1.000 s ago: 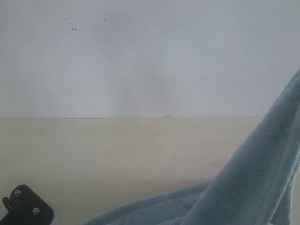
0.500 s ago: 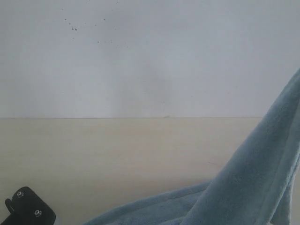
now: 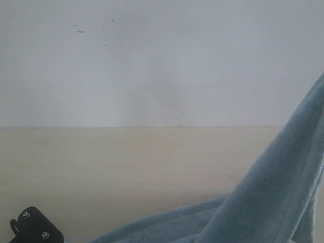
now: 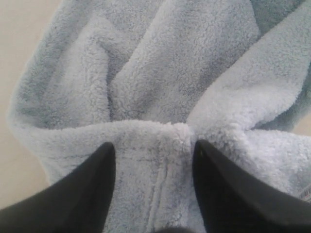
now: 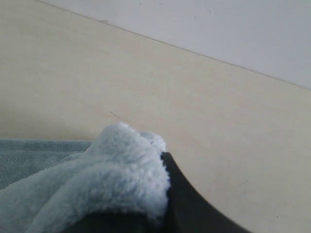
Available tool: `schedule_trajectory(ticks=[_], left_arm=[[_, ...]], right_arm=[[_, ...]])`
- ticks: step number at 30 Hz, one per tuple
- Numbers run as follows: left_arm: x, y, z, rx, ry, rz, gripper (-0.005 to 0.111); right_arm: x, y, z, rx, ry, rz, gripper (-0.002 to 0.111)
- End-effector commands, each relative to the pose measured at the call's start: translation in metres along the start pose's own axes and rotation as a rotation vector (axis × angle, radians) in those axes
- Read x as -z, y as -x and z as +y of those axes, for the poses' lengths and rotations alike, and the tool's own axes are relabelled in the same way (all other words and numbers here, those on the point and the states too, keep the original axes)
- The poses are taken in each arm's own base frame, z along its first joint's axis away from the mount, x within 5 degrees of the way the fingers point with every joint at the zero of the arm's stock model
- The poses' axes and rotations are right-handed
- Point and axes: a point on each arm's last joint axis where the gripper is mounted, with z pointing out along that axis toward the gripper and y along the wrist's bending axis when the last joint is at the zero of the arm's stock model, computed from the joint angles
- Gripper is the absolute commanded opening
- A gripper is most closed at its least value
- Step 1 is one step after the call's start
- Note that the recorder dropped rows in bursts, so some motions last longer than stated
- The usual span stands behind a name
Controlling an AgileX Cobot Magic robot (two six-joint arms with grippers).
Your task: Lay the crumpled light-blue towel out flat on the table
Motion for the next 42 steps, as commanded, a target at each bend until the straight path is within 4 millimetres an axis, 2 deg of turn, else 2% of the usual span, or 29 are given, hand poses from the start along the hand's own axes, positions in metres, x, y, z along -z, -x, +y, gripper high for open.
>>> schedule_trajectory(ticks=[1, 7, 10, 18, 29, 35, 42], left_arm=[[-0.001, 0.001, 0.000, -0.003, 0.002, -0.001, 0.048], [-0.001, 0.016, 0.001, -0.002, 0.024, -0.044, 0.048], [-0.008, 0.020, 0.000, -0.002, 0.027, -0.025, 0.048], [-0.032, 0.009, 0.000, -0.004, 0.031, 0.092, 0.048], [-0.026, 0.010, -0.001, -0.003, 0.013, 0.071, 0.048], [-0.024, -0.014, 0.013, -0.024, 0.135, 0.123, 0.048], [-0.013, -0.006, 0.025, 0.017, 0.281, 0.045, 0.048]], right_arm=[[0.004, 0.003, -0.001, 0.001, -0.009, -0.033, 0.001], [0.004, 0.003, -0.001, 0.003, -0.009, -0.035, 0.001], [0.004, 0.003, -0.001, 0.003, -0.009, -0.035, 0.001], [0.004, 0.003, -0.001, 0.003, -0.008, -0.031, 0.001], [0.004, 0.002, -0.001, 0.003, -0.006, -0.024, 0.001], [0.004, 0.003, 0.001, -0.005, 0.020, -0.033, 0.001], [0.004, 0.004, 0.004, -0.010, 0.044, -0.044, 0.001]])
